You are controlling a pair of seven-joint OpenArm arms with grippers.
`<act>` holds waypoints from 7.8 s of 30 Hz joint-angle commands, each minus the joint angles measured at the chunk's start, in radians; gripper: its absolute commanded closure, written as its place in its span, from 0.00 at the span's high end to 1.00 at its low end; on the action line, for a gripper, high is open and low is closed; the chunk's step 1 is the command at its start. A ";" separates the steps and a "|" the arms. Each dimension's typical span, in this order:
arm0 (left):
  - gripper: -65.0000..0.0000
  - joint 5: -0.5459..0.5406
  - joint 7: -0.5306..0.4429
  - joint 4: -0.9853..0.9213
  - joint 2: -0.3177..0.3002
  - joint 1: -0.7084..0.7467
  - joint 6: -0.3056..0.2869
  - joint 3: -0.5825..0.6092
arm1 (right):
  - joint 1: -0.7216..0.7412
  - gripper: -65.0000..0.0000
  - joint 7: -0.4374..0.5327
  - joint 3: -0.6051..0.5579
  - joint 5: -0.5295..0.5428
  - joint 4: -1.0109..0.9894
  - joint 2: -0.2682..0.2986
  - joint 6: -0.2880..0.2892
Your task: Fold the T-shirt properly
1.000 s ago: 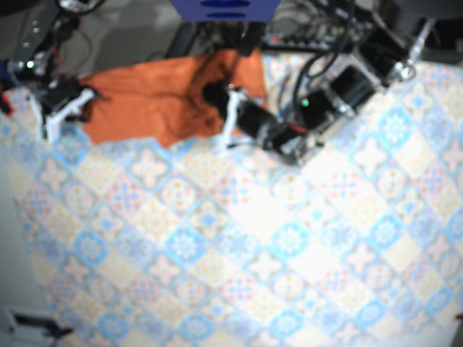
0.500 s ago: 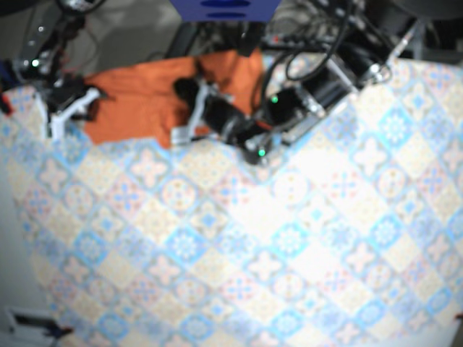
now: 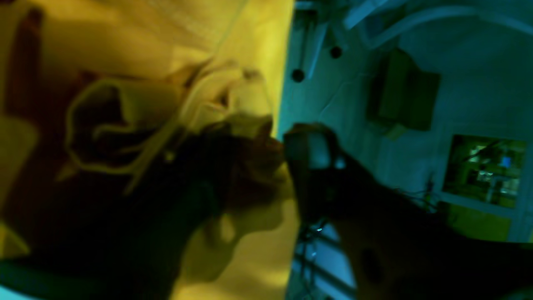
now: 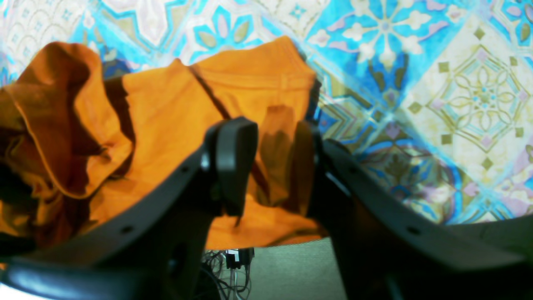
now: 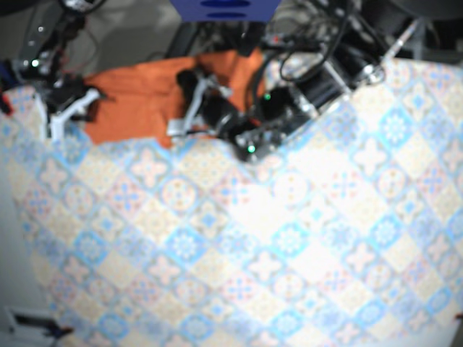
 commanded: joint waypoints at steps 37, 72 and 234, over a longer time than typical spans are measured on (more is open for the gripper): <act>0.50 -0.218 -0.038 0.124 -0.042 -0.163 -0.099 -0.004 | -0.002 0.30 0.071 0.010 0.015 0.015 -0.016 0.004; 0.00 -0.141 0.005 -0.033 0.022 -0.144 -0.099 0.099 | 0.003 0.30 0.070 0.007 0.015 -0.035 -0.016 0.004; 0.45 0.038 -0.070 0.004 -0.115 -0.123 -0.001 -0.013 | 0.026 0.63 -0.131 -0.122 0.733 -0.694 0.321 -0.002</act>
